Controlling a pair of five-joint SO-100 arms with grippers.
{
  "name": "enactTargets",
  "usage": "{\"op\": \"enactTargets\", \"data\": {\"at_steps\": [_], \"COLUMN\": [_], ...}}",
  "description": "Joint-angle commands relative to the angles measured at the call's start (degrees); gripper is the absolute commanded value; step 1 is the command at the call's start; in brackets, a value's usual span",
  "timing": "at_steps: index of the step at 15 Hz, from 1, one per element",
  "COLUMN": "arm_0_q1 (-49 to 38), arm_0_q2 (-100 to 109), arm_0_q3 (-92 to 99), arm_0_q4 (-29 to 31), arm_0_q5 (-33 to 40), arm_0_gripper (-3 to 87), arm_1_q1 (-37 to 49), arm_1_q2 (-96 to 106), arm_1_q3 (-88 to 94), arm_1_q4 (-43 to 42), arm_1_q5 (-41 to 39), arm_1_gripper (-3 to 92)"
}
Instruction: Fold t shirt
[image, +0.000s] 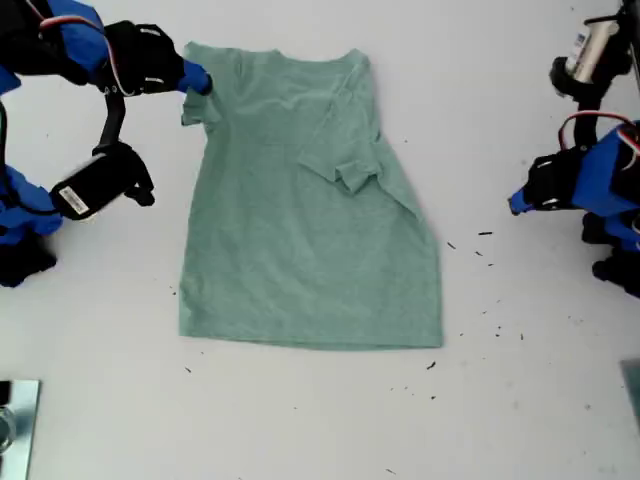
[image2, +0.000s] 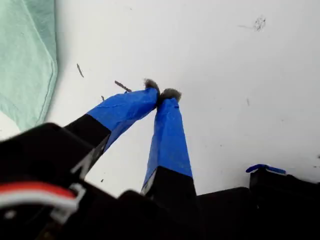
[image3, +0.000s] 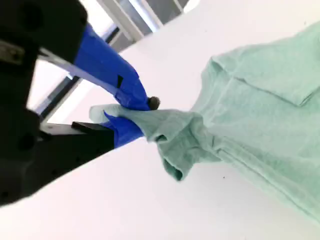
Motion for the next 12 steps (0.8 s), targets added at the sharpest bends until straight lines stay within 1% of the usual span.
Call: {"op": "enactTargets", "data": {"at_steps": [1,3,4,6,7,8,9,10,11,12], "arm_0_q1": [5.1,10.46,13.1,17.49,18.46,17.23,15.73,14.94,14.59,13.1], "arm_0_q2": [-3.78,-16.79,-24.96,-41.66,-50.89,-60.21,-65.92,-63.28,-55.11,-45.97], "arm_0_q3": [-4.57,-10.11,-16.35,-32.52,-42.98,-52.47,-59.24,-58.45,-55.46,-53.96], "arm_0_q4": [-6.24,-12.83,-14.33,-15.29,-12.83,-8.7,-2.11,1.76,5.45,11.87], "arm_0_q5": [1.76,2.37,2.72,6.5,7.38,6.5,4.83,4.75,5.1,3.78], "arm_0_gripper": [-0.1,-0.1,-0.1,-0.1,1.8,23.1,36.3,34.4,28.9,20.2], "arm_1_q1": [-0.79,-1.14,-1.14,-1.41,-1.67,-1.85,-2.02,-2.37,-2.55,-2.72], "arm_1_q2": [0.79,0.88,0.97,1.41,1.49,1.76,2.9,4.92,6.68,7.21], "arm_1_q3": [-0.26,0.0,0.44,1.23,1.41,1.41,1.49,1.67,2.11,2.29], "arm_1_q4": [-0.97,-1.05,-1.23,-1.67,-1.67,-1.67,-1.67,-1.23,-0.97,-0.88], "arm_1_q5": [1.23,1.85,2.02,2.46,2.64,2.46,2.11,2.29,2.37,2.55], "arm_1_gripper": [2.3,2.3,2.3,2.3,2.3,2.3,2.6,8.7,9.4,6.4]}}
